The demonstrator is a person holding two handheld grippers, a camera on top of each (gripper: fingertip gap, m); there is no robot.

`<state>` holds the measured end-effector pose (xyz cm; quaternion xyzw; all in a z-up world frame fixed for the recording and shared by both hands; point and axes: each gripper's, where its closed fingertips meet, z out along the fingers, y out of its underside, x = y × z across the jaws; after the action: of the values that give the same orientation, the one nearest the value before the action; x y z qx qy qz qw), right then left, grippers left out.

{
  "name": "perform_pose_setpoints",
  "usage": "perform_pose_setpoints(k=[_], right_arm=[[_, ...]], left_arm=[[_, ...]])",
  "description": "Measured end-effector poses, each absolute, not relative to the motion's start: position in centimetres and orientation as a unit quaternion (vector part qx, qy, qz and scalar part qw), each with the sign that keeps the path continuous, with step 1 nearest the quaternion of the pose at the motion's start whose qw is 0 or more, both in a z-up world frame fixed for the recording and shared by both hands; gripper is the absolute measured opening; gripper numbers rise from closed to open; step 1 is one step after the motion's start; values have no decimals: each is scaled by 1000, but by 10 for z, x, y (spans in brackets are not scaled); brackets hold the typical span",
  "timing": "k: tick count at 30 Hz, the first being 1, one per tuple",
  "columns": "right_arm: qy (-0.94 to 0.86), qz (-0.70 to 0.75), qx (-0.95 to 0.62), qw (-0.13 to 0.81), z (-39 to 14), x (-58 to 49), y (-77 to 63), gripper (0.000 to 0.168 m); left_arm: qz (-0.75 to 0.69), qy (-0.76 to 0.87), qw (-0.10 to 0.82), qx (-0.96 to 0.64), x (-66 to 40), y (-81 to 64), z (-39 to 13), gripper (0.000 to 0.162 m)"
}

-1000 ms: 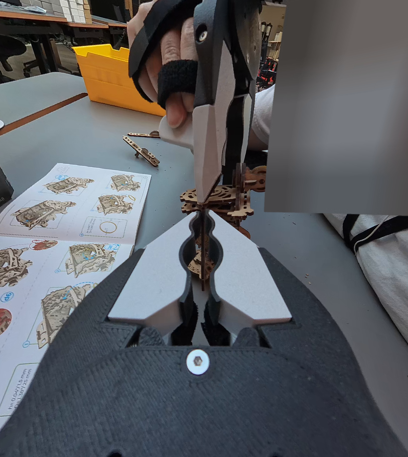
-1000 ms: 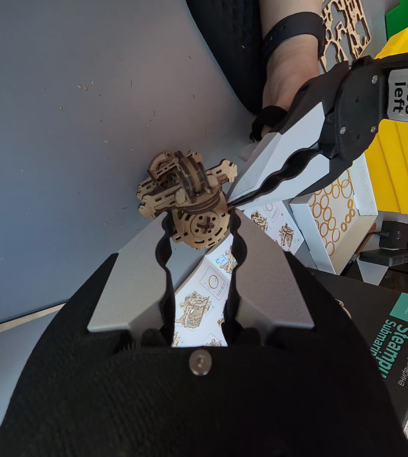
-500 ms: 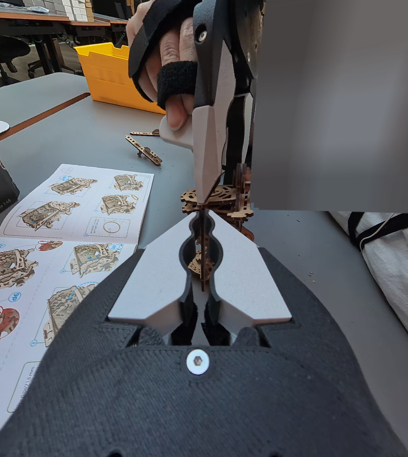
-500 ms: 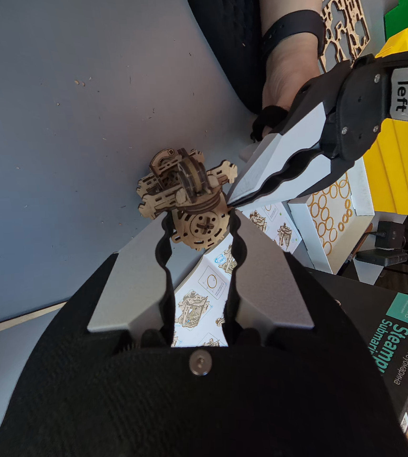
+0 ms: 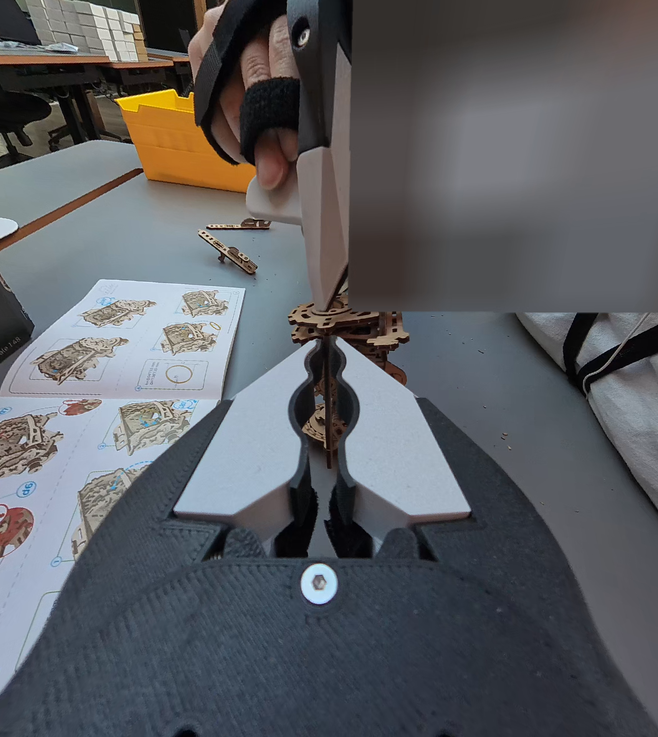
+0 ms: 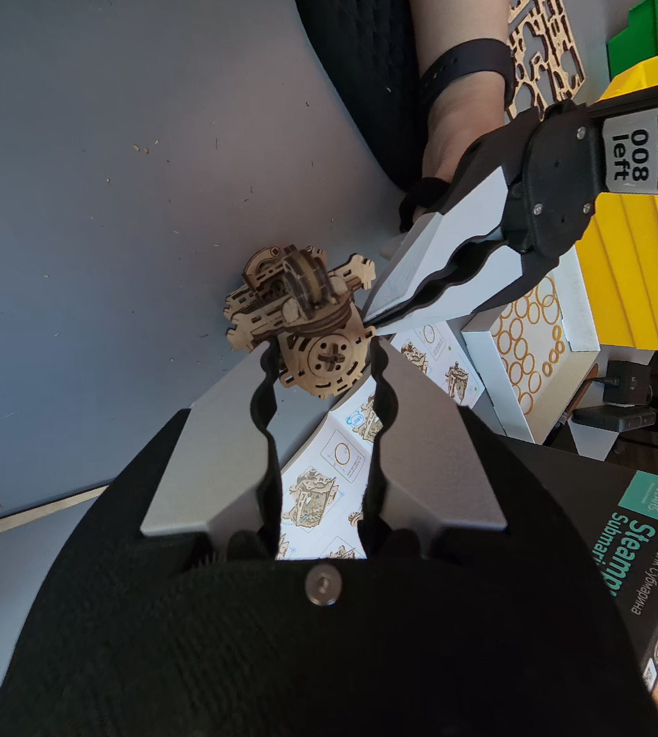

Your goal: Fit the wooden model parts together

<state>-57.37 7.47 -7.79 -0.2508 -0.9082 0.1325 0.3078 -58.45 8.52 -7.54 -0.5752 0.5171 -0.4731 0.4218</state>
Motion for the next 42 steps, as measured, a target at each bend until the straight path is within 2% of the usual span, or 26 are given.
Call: perform_pose_setpoints(k=[21,30,42], right_arm=[[-900,157,-264,311,-71,-570,82,45],[-854,259,-366,266,-73,-554,96,46],[-710,390,-499,307,-95,-559,82,38]], left_arm=[[-479,514,421,-574,-587,86,-76,0],[-493,503,422,-571,-591,84,-76,0],[-486,504,435,-567,-598,82,-77,0]])
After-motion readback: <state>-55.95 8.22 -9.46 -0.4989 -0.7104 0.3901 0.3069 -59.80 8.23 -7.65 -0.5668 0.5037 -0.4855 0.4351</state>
